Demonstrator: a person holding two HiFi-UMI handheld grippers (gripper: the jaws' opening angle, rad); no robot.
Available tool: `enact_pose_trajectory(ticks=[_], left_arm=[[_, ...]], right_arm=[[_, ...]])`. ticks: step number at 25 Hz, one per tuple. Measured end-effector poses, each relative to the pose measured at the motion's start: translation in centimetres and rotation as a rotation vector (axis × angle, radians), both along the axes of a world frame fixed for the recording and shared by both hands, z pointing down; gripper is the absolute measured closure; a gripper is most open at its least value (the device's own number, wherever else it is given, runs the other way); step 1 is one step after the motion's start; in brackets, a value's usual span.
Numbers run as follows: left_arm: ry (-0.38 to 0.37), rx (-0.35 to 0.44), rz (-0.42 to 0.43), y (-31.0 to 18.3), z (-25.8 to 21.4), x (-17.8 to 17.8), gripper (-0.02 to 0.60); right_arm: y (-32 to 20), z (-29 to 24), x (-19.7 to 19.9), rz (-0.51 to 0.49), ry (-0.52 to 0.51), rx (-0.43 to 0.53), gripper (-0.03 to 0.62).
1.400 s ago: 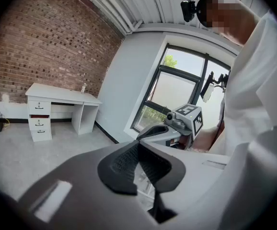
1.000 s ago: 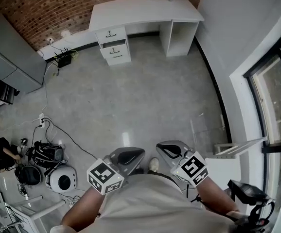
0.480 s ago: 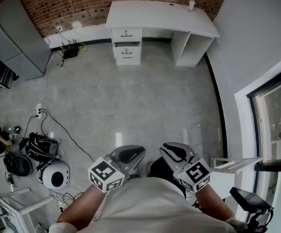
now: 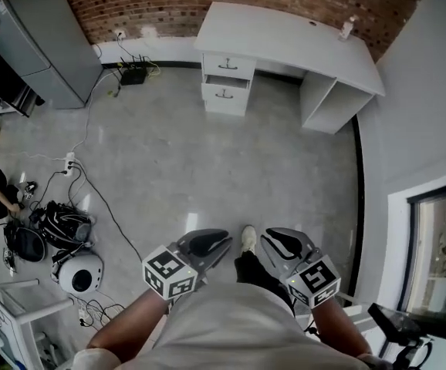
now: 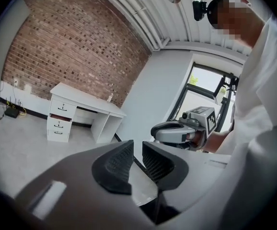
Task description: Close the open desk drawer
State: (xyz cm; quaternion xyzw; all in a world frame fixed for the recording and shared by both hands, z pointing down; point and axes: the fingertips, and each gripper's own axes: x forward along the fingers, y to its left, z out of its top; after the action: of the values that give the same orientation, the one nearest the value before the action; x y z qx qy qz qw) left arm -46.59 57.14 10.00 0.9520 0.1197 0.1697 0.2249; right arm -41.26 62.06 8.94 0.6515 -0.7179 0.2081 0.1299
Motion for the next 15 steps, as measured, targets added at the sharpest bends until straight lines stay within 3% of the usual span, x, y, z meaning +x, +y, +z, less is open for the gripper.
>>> enact_pose_trajectory(ticks=[8, 15], left_arm=[[-0.006, -0.022, -0.156, -6.7, 1.4, 16.0, 0.518], [-0.018, -0.121, -0.27, -13.8, 3.6, 22.6, 0.518]], right_arm=[[-6.4, 0.5, 16.5, -0.165, 0.063, -0.032, 0.545], [-13.3, 3.4, 22.8, -0.262, 0.023, -0.121, 0.545]])
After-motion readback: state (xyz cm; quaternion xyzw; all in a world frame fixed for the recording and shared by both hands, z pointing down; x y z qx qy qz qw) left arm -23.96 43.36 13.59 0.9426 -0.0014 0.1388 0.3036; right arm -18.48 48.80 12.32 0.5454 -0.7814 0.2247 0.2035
